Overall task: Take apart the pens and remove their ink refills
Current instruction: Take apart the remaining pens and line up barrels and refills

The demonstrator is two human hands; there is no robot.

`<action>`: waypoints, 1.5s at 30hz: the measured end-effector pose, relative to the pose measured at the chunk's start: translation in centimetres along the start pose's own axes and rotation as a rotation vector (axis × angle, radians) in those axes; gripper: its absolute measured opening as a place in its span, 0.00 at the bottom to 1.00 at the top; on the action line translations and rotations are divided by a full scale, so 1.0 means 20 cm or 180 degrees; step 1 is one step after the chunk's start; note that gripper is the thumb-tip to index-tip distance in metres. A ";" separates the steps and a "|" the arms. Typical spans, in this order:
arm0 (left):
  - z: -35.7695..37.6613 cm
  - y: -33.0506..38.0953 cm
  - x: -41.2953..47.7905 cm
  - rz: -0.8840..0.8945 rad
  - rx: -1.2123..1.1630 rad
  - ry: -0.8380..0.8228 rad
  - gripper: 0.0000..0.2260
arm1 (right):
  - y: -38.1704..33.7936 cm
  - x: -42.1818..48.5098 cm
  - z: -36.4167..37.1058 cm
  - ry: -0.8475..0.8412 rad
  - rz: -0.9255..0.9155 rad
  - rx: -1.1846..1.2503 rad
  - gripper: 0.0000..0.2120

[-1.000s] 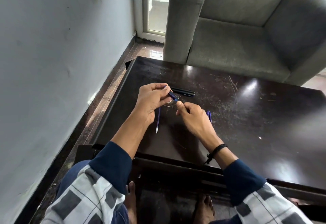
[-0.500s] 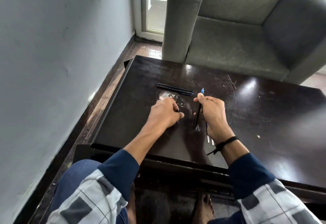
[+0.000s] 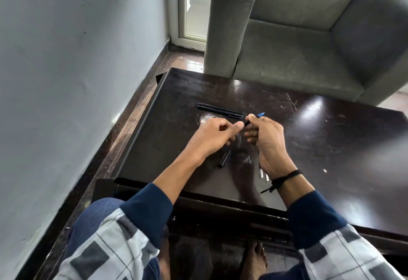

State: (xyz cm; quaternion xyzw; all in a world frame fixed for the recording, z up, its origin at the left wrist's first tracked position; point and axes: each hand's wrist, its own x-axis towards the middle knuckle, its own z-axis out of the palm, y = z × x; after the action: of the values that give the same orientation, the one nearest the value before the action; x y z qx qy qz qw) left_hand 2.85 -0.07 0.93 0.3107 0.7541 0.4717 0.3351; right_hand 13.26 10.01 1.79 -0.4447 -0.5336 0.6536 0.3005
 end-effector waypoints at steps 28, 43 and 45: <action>-0.10 0.03 0.03 -0.0269 -0.2380 0.0605 0.07 | 0.06 -0.05 0.05 -0.0642 -0.0648 -0.1135 0.07; -0.09 0.02 0.03 -0.0263 -0.2540 0.0134 0.13 | 0.06 -0.05 0.05 -0.0397 -0.0817 -0.0950 0.06; -0.09 0.02 0.03 -0.0253 -0.2508 0.0184 0.13 | 0.06 -0.05 0.06 -0.0436 -0.0729 -0.0827 0.05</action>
State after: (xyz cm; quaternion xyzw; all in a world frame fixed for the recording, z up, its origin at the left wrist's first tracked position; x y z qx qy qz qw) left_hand 1.07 -0.42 1.74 0.1156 0.5359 0.7201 0.4253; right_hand 12.81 8.32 1.01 -0.3705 -0.6799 0.5695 0.2759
